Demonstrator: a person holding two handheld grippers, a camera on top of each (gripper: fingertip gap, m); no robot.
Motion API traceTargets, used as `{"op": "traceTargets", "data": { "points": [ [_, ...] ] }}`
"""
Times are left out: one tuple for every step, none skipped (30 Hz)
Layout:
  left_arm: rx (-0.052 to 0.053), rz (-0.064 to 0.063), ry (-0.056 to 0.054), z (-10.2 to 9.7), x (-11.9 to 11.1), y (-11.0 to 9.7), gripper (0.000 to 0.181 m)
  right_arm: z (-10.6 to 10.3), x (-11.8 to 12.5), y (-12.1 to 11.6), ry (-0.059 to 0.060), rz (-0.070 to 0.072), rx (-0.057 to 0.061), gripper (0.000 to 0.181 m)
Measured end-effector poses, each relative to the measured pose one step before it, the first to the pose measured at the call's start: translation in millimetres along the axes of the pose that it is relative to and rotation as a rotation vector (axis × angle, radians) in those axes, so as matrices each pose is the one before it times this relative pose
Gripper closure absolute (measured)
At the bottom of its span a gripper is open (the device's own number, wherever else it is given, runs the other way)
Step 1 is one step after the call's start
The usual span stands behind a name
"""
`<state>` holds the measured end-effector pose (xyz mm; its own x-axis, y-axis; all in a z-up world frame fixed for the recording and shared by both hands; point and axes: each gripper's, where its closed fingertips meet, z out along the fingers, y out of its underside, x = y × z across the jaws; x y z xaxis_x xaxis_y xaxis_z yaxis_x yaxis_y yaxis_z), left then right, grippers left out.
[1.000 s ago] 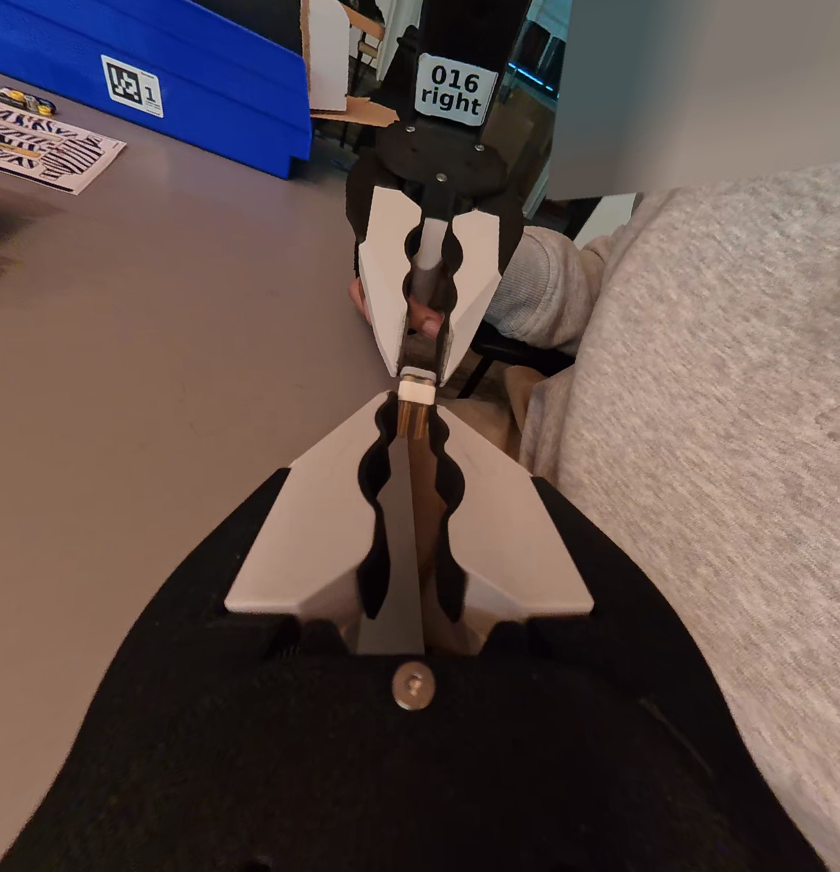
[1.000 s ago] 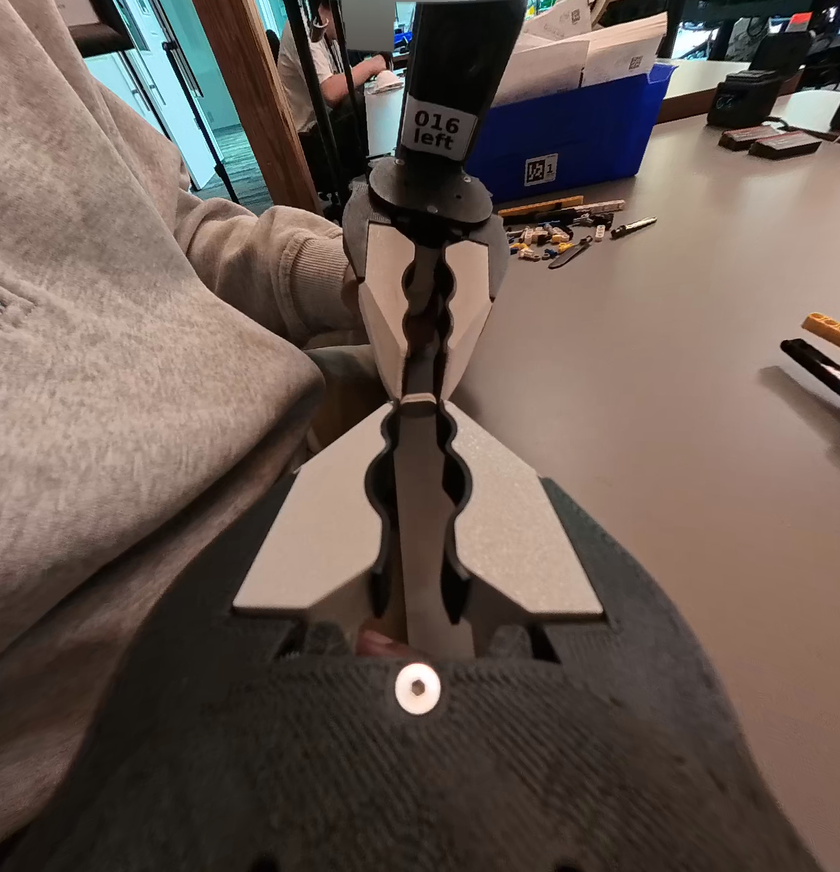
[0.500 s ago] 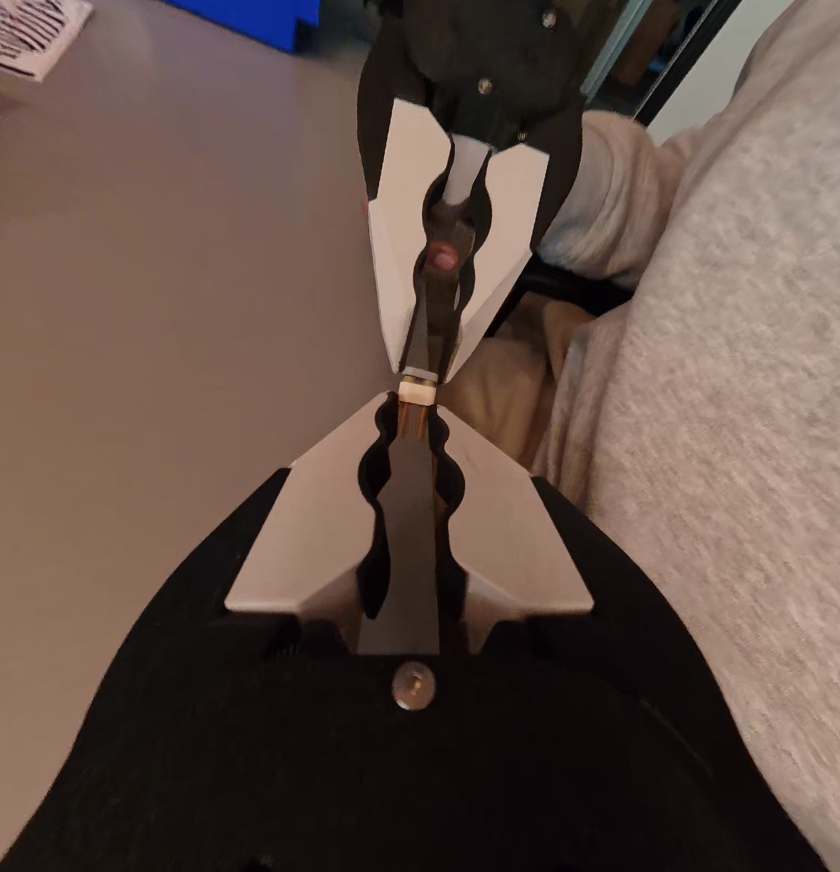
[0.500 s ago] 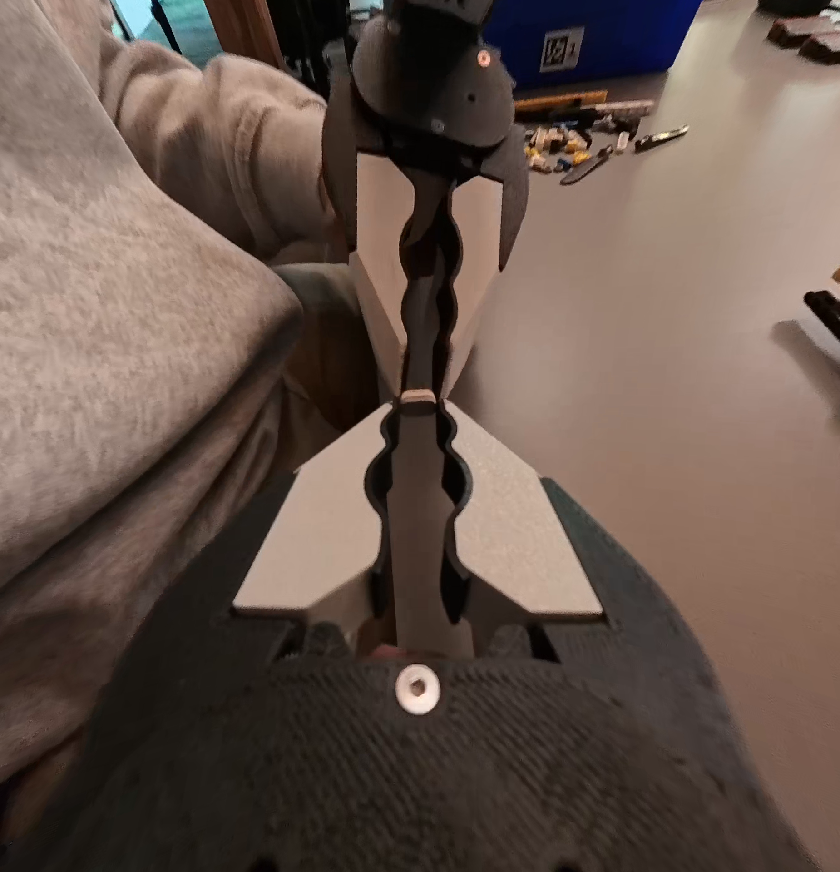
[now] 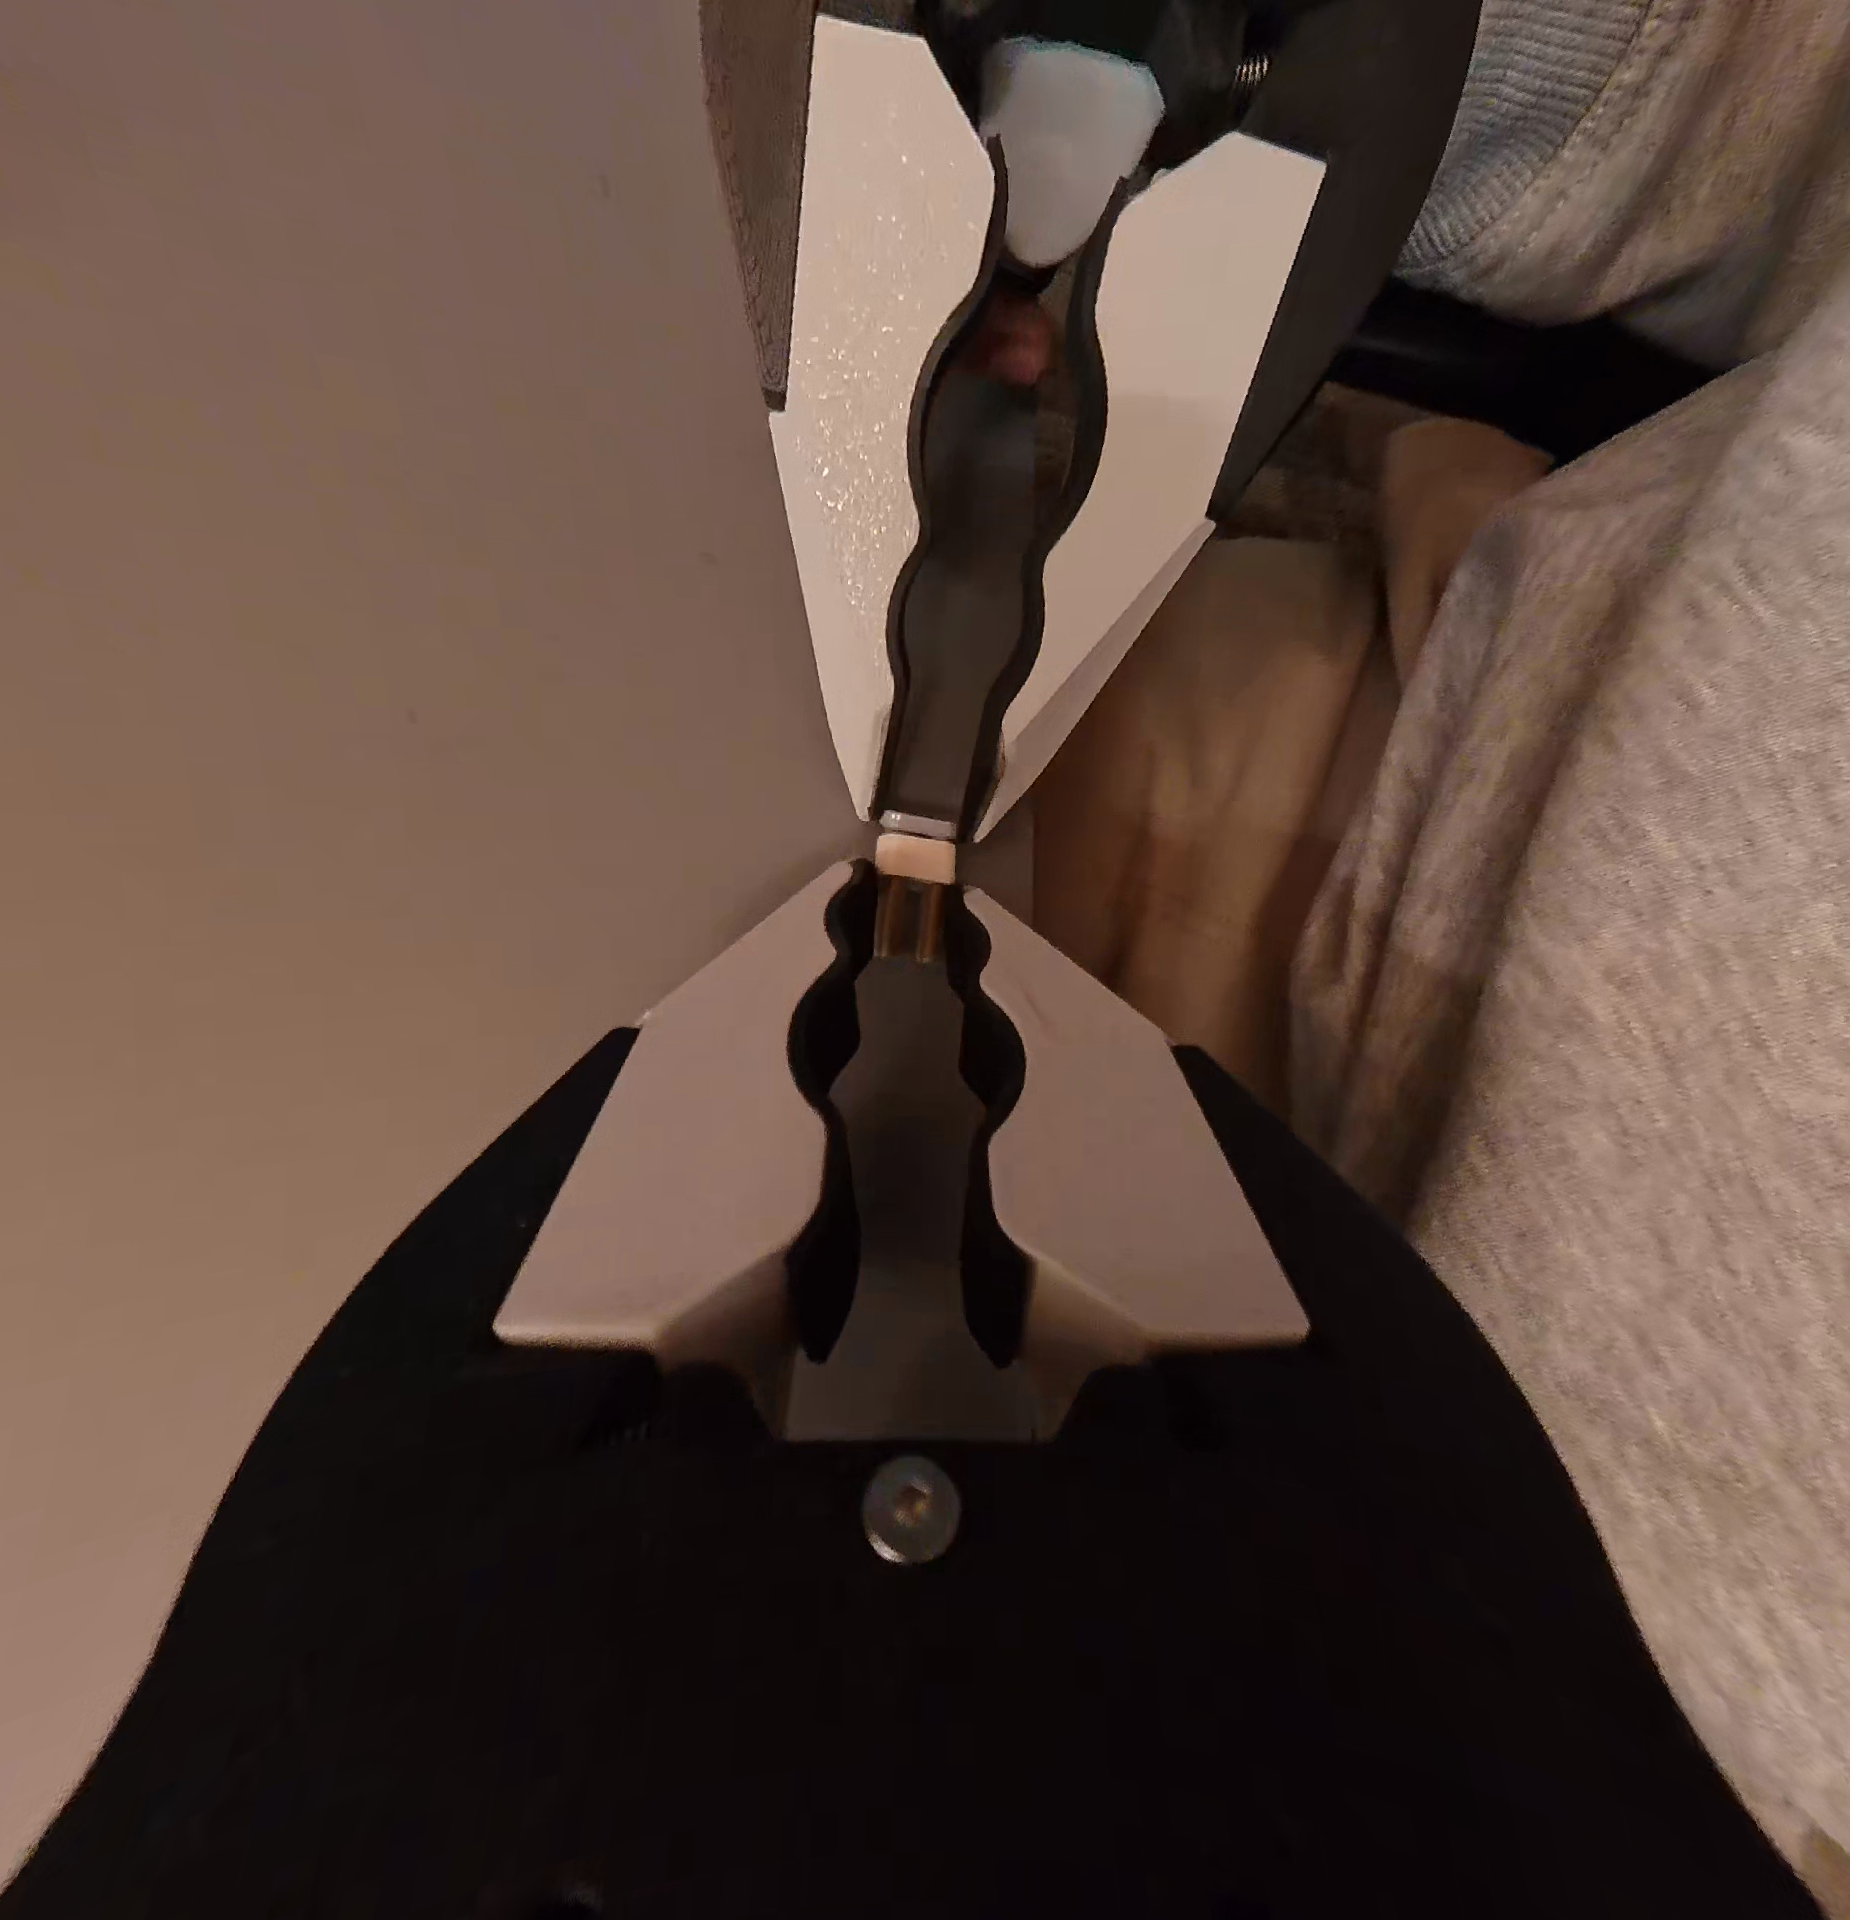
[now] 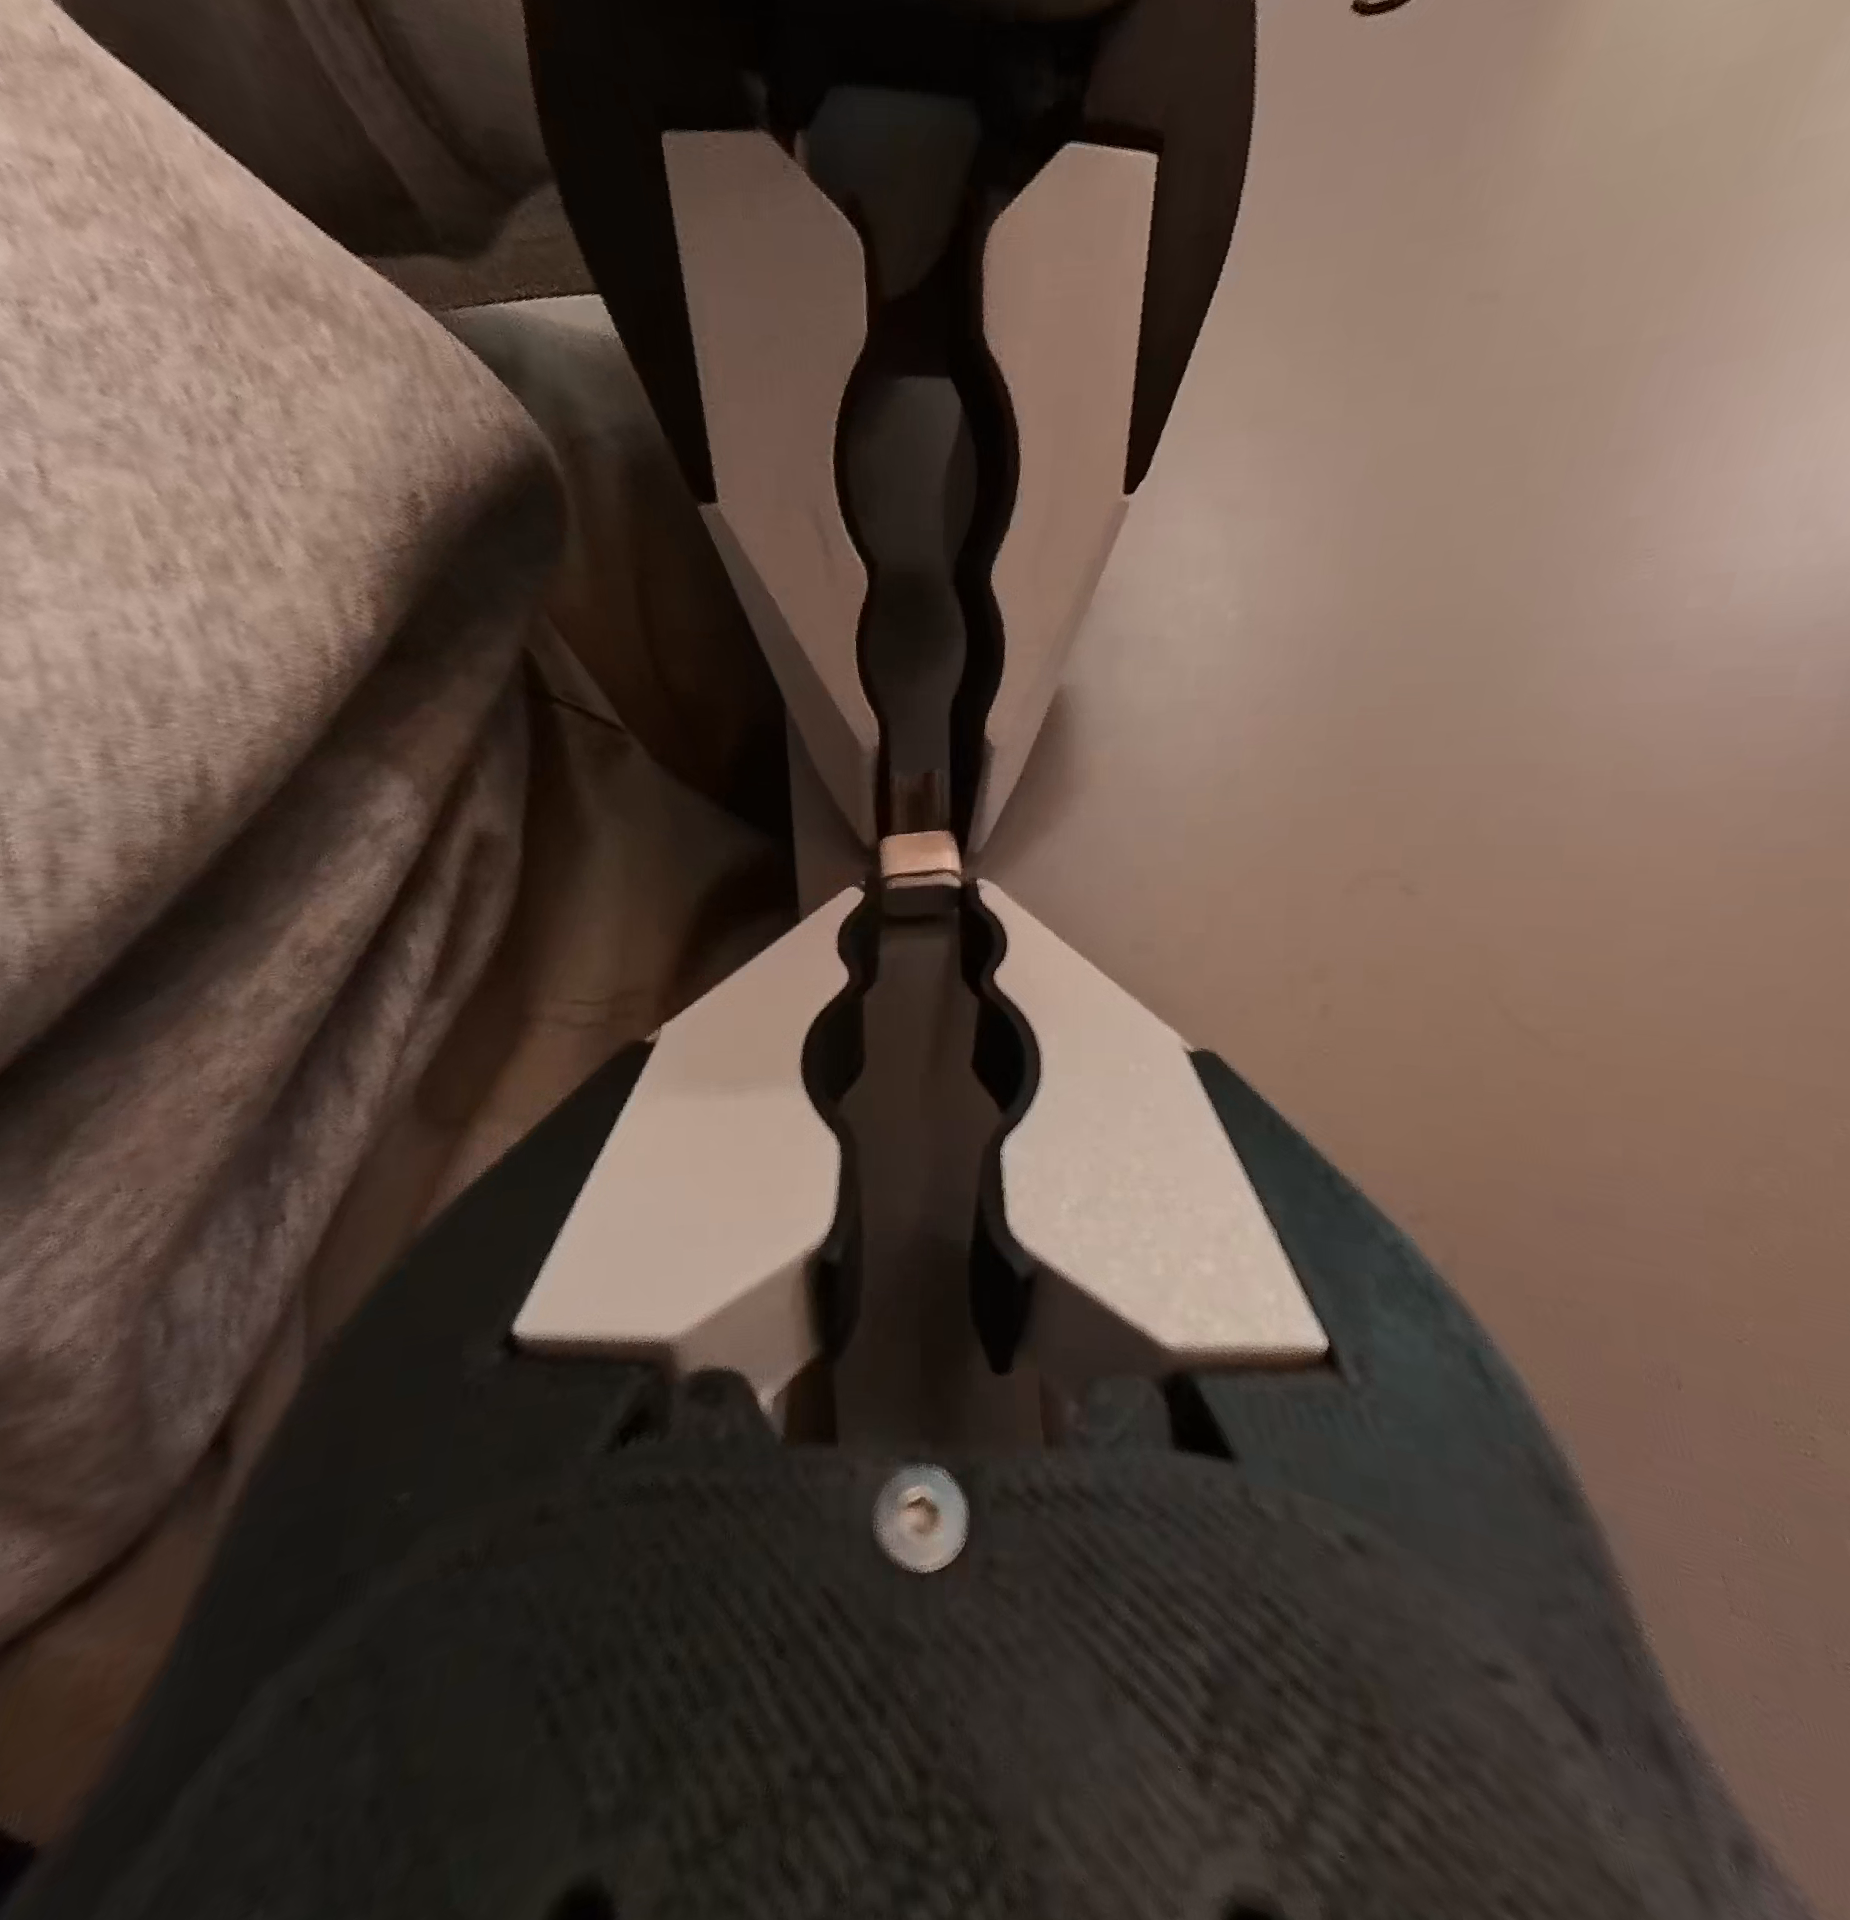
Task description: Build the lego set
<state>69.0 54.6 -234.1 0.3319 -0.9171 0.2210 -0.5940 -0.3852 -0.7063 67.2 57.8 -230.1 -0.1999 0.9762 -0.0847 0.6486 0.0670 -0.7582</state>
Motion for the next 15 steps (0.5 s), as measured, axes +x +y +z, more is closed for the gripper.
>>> {"op": "traceTargets", "data": {
  "points": [
    [-0.0002,0.0024,-0.0036,-0.07,-0.06,0.13,0.171,0.03,-0.07,0.07,0.0022,-0.0032,-0.0003,0.167],
    [-0.0004,0.0034,-0.0036,0.06,-0.07,0.04,0.171,-0.01,-0.08,0.03,0.0009,-0.0015,0.0001,0.167],
    [-0.0001,0.0032,-0.0029,0.08,0.04,0.00,0.170,0.01,-0.02,0.01,0.0004,-0.0004,-0.0001,0.167],
    [-0.0001,0.0025,-0.0025,0.02,0.03,0.01,0.170,0.05,-0.01,0.10,0.0000,0.0002,-0.0002,0.167],
    [-0.0004,0.0020,-0.0027,-0.08,0.00,0.11,0.170,-0.03,0.00,0.02,-0.0004,0.0006,-0.0001,0.167],
    [-0.0004,0.0010,-0.0027,0.08,-0.10,0.04,0.170,-0.04,0.05,0.00,-0.0006,0.0008,0.0001,0.167],
    [0.0005,0.0012,-0.0031,-0.15,-0.12,-0.06,0.170,-0.02,-0.07,0.00,-0.0008,0.0009,0.0000,0.167],
    [0.0007,-0.0001,-0.0030,-0.11,-0.33,-0.07,0.170,-0.10,-0.04,0.08,-0.0005,0.0006,0.0000,0.167],
    [0.0015,-0.0030,-0.0052,-0.14,-0.88,-0.21,0.168,-0.01,0.07,-0.01,-0.0001,0.0002,0.0001,0.167],
    [0.0009,-0.0025,-0.0018,-0.04,-0.42,-0.12,0.167,0.02,-0.06,-0.01,0.0003,0.0000,0.0000,0.167],
    [0.0002,0.0004,-0.0015,-0.07,-0.13,-0.06,0.167,-0.06,0.03,0.07,0.0008,-0.0005,-0.0001,0.167],
    [0.0001,0.0013,-0.0044,0.03,-0.25,-0.06,0.166,0.05,0.04,-0.02,0.0011,-0.0010,0.0001,0.167],
    [-0.0001,0.0022,-0.0033,0.08,-0.18,0.05,0.165,-0.04,0.04,0.03,0.0008,-0.0006,0.0002,0.167],
    [-0.0004,0.0030,-0.0028,0.05,-0.02,-0.02,0.164,-0.06,0.05,0.03,0.0005,0.0000,0.0002,0.167],
    [-0.0002,0.0030,-0.0032,0.05,0.02,0.00,0.164,0.00,-0.02,-0.01,0.0002,0.0006,0.0000,0.167]
  ]
}}
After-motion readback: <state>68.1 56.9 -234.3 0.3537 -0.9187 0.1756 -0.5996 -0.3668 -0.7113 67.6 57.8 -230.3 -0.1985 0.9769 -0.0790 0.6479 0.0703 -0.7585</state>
